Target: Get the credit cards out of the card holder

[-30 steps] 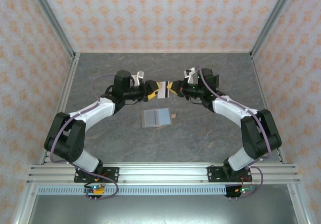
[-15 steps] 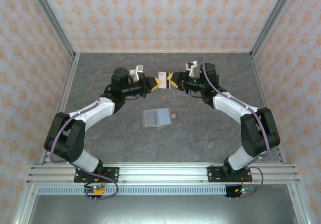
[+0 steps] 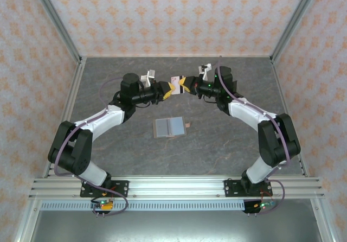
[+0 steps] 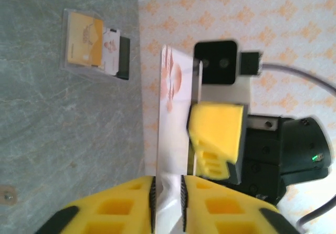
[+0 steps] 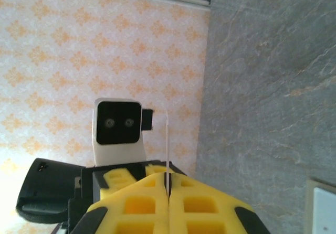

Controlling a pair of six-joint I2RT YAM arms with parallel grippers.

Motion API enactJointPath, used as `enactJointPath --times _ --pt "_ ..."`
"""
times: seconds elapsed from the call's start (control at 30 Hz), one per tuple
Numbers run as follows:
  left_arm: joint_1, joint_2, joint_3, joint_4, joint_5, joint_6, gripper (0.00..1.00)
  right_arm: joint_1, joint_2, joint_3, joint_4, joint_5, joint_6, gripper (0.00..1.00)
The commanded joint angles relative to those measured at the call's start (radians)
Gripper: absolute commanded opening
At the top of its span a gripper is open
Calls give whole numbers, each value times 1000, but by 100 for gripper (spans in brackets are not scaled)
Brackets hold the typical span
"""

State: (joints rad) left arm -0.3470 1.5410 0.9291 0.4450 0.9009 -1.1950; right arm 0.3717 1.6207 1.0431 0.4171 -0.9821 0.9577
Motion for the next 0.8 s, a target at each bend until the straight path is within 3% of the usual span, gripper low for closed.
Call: enactJointPath --times 0.0,0.13,0.23,0.3,0.4,0.57,0.77 --pt "14 9 42 -112 -10 68 41 -1 -26 77 -242 106 -201 0" --pt "71 14 47 -251 -41 151 70 -18 -30 175 -578 334 -448 0" --pt "116 10 37 -329 -61 229 88 -61 -25 210 -694 464 -531 0" --pt "139 4 37 -392 -78 288 94 -98 -32 212 -732 529 -567 0" --pt "167 -5 46 -484 -113 359 100 -173 -37 215 -768 590 -625 0" --pt "184 -20 86 -639 -214 474 100 -286 3 294 -893 682 -750 0" --pt "184 -15 121 -707 -264 517 100 -368 94 391 -965 619 -823 0"
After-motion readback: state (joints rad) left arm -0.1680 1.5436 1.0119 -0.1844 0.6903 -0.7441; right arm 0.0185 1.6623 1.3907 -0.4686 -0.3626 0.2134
